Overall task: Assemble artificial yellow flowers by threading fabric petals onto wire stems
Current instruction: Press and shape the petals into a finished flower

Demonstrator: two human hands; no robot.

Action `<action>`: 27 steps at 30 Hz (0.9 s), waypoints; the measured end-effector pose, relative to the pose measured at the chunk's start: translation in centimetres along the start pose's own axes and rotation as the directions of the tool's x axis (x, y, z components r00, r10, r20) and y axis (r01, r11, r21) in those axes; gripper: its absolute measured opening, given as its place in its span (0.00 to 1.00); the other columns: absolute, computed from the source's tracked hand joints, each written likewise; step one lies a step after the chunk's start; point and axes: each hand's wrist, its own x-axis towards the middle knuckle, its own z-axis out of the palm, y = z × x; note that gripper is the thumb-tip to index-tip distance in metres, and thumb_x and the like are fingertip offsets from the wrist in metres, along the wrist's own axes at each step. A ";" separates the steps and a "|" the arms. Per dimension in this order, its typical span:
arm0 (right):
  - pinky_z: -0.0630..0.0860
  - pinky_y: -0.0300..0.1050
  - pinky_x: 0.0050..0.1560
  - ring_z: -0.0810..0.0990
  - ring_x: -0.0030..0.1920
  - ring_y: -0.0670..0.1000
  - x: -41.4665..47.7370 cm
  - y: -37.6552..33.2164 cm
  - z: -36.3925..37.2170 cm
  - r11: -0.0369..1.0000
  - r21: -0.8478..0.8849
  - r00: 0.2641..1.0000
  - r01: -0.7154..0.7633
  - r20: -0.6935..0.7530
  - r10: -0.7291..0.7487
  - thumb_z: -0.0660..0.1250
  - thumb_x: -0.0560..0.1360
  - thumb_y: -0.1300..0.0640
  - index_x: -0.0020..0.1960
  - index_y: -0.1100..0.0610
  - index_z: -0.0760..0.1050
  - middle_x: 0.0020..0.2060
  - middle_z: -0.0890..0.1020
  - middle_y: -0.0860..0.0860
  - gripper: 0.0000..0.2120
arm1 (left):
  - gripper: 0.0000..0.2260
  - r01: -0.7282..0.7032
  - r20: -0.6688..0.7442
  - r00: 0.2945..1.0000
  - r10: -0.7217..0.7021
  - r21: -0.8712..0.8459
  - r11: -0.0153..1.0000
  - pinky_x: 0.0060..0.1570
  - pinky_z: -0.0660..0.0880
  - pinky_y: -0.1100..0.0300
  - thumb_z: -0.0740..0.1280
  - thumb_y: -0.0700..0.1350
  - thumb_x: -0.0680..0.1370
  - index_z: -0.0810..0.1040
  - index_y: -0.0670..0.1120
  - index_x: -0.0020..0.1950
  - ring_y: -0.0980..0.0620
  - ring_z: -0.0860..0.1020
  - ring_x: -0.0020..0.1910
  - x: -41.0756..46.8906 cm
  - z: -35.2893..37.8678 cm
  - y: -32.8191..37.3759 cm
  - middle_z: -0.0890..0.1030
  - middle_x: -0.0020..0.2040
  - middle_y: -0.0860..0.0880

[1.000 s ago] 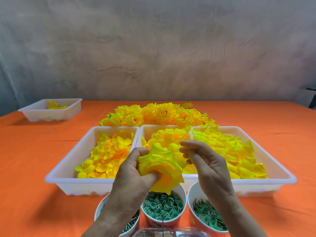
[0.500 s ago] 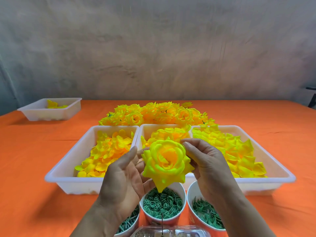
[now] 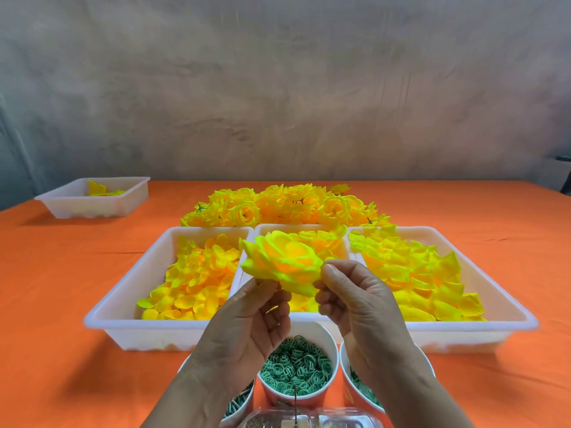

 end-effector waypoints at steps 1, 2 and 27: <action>0.72 0.36 0.28 0.75 0.28 0.46 -0.1 0.1 0.0 1.000 0.005 1.000 -0.013 0.015 0.012 0.72 0.64 0.54 0.44 0.60 0.77 0.32 0.80 0.55 0.12 | 0.04 0.009 -0.008 1.000 -0.009 -0.033 0.999 0.27 0.78 0.62 0.72 0.42 0.64 0.84 0.44 0.37 0.54 0.77 0.27 0.1 0.0 0.1 0.80 0.32 0.46; 0.72 0.36 0.28 0.74 0.28 0.47 -0.2 0.1 0.0 1.000 0.000 0.999 -0.024 0.028 0.024 0.71 0.64 0.54 0.44 0.60 0.77 0.32 0.81 0.55 0.12 | 0.05 0.011 -0.019 1.000 -0.012 -0.048 0.999 0.27 0.77 0.62 0.72 0.42 0.64 0.84 0.44 0.37 0.54 0.77 0.26 0.2 0.0 0.1 0.79 0.32 0.46; 0.74 0.48 0.38 0.77 0.38 0.54 -1.7 1.1 0.6 0.016 -0.772 0.558 0.635 0.445 -0.700 0.70 0.73 0.59 0.40 0.56 0.79 0.36 0.79 0.49 0.04 | 0.14 -0.058 -0.119 0.992 0.051 -0.048 0.997 0.28 0.79 0.63 0.65 0.39 0.75 0.86 0.44 0.33 0.55 0.82 0.29 0.6 -0.3 -1.0 0.84 0.33 0.47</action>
